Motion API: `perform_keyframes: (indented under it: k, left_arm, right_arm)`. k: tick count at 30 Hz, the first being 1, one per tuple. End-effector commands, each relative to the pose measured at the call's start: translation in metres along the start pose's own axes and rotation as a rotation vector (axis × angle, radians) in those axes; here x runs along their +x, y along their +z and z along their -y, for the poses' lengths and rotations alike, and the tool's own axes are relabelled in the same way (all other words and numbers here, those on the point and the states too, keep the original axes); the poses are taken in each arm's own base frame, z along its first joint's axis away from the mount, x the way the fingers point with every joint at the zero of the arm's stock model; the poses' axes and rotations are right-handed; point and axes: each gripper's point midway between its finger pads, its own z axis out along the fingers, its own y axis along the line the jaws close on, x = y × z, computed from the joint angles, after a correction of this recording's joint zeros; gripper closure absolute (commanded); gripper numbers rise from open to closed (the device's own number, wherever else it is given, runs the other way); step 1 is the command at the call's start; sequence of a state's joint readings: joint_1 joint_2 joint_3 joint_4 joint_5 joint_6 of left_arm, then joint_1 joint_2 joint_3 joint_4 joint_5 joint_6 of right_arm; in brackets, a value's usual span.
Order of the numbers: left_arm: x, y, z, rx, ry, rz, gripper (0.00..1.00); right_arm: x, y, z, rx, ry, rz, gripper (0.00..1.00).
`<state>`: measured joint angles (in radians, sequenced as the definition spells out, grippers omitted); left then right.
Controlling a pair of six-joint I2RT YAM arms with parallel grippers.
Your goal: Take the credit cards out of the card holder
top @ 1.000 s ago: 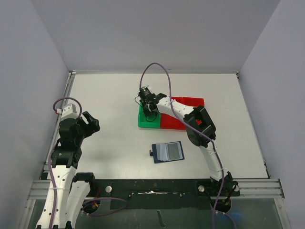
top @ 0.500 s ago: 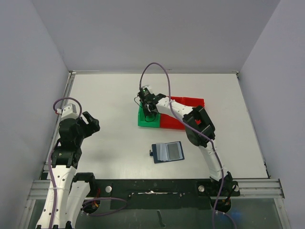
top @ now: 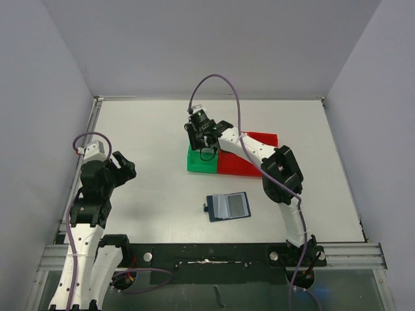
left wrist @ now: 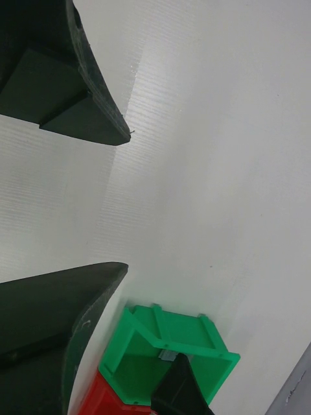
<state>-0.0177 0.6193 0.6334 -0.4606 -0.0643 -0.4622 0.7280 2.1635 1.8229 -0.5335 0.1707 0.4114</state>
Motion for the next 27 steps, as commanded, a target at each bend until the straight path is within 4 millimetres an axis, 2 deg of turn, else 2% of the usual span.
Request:
perform_keyframes:
  k: [1,9,17,27]
  left_arm:
    - [-0.014,-0.002,0.008,0.029,0.005,0.04,0.27]
    - [-0.014,-0.002,0.007,0.028,0.005,0.039,0.27]
    - [-0.014,-0.002,0.007,0.026,0.005,0.038,0.27]
    - [-0.012,-0.001,0.007,0.025,0.005,0.033,0.27]
  right_arm:
    - [-0.002,-0.02,-0.007,-0.039,-0.002,0.011,0.62]
    - [0.025,-0.01,-0.018,-0.095,-0.053,-0.059,0.65]
    - [0.046,-0.011,-0.037,-0.138,-0.089,-0.102,0.66]
    - [0.054,-0.019,-0.054,-0.168,-0.107,-0.113,0.67]
